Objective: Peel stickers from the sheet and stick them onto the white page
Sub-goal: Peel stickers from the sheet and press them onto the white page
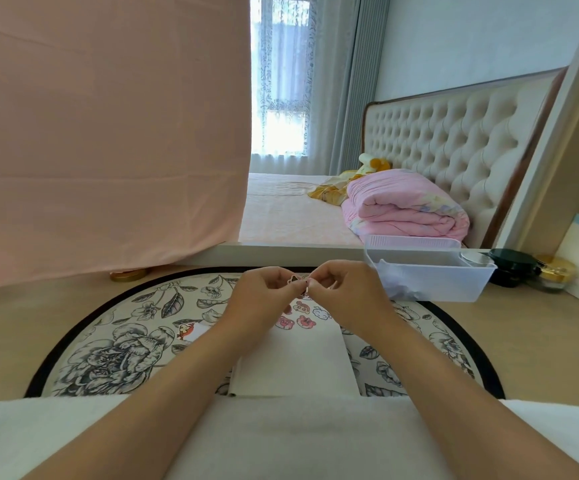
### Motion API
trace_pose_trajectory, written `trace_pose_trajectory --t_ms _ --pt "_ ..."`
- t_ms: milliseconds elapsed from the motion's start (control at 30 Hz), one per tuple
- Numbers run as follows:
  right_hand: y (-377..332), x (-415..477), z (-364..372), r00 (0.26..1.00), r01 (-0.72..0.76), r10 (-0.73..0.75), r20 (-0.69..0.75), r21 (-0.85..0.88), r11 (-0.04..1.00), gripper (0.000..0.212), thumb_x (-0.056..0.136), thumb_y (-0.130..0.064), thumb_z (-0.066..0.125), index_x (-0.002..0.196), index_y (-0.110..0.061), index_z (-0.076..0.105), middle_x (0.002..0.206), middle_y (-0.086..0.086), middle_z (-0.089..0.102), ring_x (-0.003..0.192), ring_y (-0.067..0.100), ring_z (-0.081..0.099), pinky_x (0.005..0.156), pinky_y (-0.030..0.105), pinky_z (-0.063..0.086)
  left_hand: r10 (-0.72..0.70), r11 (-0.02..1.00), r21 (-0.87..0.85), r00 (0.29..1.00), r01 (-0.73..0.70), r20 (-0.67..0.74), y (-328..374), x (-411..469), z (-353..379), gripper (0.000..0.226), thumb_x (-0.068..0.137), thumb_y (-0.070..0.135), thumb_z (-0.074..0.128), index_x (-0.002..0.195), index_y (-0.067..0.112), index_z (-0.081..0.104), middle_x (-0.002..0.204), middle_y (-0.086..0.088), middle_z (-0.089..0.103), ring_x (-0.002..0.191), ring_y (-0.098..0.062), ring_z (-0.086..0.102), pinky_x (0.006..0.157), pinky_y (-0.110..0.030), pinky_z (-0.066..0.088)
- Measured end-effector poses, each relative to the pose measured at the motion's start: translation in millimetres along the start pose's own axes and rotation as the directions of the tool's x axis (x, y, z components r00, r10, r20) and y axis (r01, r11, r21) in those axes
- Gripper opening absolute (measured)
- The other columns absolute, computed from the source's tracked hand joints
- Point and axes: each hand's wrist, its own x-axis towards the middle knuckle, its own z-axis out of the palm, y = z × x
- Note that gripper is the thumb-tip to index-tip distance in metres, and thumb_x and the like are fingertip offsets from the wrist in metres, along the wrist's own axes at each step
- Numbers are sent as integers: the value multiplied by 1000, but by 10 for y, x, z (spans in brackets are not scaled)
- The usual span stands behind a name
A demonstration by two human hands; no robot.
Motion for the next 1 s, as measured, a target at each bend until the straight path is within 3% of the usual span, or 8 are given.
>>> trace_pose_trajectory --t_ms 100,300,433,533,633,767,900,1000 --pt "-22 -46 1 996 62 -68 -53 -93 994 6 84 -32 71 80 -31 75 69 -21 68 65 -5 61 56 11 44 20 1000 -2 1000 -20 -7 -13 -7 16 8 87 26 73 81 23 77 79 2 77 66 -13 66 61 -26 51" --pt "5 -66 44 985 95 -109 -136 -108 990 6 84 -31 74 79 -29 75 70 -20 69 63 -5 61 55 10 42 10 999 -47 1000 -11 -21 -16 -9 24 10 85 20 73 76 20 76 77 -2 76 64 -14 64 57 -23 49" --pt "14 -80 43 947 261 -298 -119 -250 932 5 84 -30 74 80 -29 76 73 -19 70 61 -5 58 55 11 44 68 998 15 997 -68 -40 -49 -2 18 10 85 17 72 75 15 75 80 -16 70 61 -13 57 46 -14 44" --pt "-44 -47 23 996 85 -84 -14 114 990 11 88 -23 72 79 -28 78 72 -12 73 53 3 57 54 18 48 88 995 43 995 -86 -47 -72 29 -32 11 87 24 73 76 21 74 78 -7 72 63 -12 61 50 -16 46" --pt "-92 -18 -32 982 -181 142 127 389 903 15 92 -16 68 82 -16 79 77 3 75 54 13 59 48 21 45 108 994 6 994 -108 -11 -66 40 -75 9 87 27 74 79 23 75 77 -9 71 63 -13 60 52 -18 46" --pt "-61 -39 -78 960 -255 180 215 407 877 10 91 -19 72 87 -14 79 81 5 76 60 13 60 47 23 41 121 993 1 992 -121 40 -55 35 -83 9 88 26 75 83 18 76 81 -12 72 64 -13 60 56 -18 49" --pt "-40 -18 -55 975 -193 139 172 357 914 12 94 -15 68 86 -12 77 74 2 74 54 12 59 46 16 41 101 995 -11 993 -100 57 -52 33 -76 10 89 24 74 84 15 75 85 -13 73 65 -13 62 59 -18 51" --pt "-18 -9 13 982 -131 88 169 257 958 16 97 -16 62 85 -13 74 74 5 71 52 9 59 51 17 45 88 996 -11 995 -88 55 -79 42 -60 11 88 24 74 81 15 74 86 -16 73 67 -15 63 65 -29 55"
